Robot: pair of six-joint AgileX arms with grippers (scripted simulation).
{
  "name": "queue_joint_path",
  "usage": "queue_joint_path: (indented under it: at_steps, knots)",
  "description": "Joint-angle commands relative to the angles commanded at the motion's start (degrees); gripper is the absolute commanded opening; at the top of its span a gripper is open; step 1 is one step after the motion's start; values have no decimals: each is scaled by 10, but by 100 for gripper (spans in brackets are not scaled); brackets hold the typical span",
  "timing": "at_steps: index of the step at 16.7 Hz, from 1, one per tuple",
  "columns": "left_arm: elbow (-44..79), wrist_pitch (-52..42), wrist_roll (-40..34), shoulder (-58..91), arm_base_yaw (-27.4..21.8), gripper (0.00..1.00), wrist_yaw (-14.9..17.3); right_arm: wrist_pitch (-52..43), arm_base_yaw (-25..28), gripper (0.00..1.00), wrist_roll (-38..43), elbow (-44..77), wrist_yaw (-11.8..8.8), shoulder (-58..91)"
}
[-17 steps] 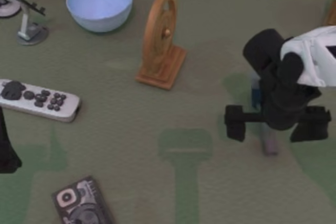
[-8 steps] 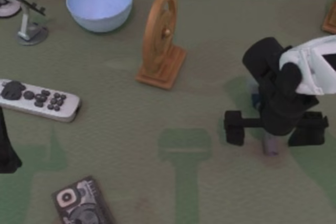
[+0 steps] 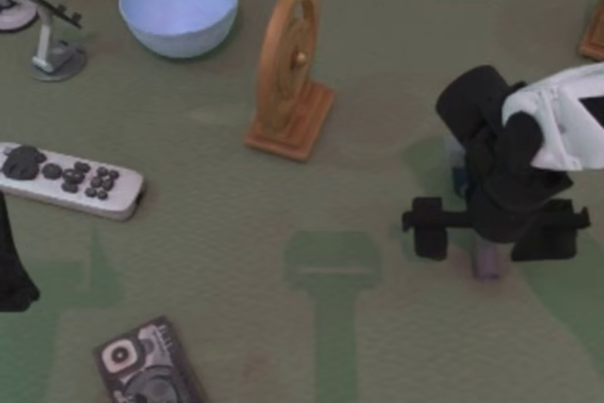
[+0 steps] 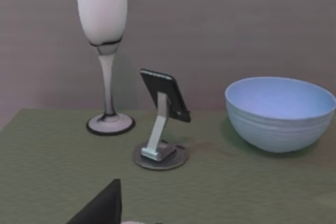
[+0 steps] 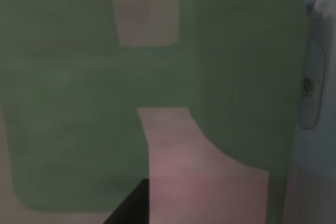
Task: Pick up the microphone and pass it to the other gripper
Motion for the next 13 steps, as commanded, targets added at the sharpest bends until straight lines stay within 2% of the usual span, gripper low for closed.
queue_joint_path:
  at_steps: [4, 12, 13]
  knots:
    - [0, 0, 0, 0, 0, 100, 0, 0, 0, 2, 0, 0, 0, 0]
    - [0, 0, 0, 0, 0, 100, 0, 0, 0, 0, 0, 0, 0, 0]
    - [0, 0, 0, 0, 0, 100, 0, -11, 2, 0, -4, 11, 6, -24]
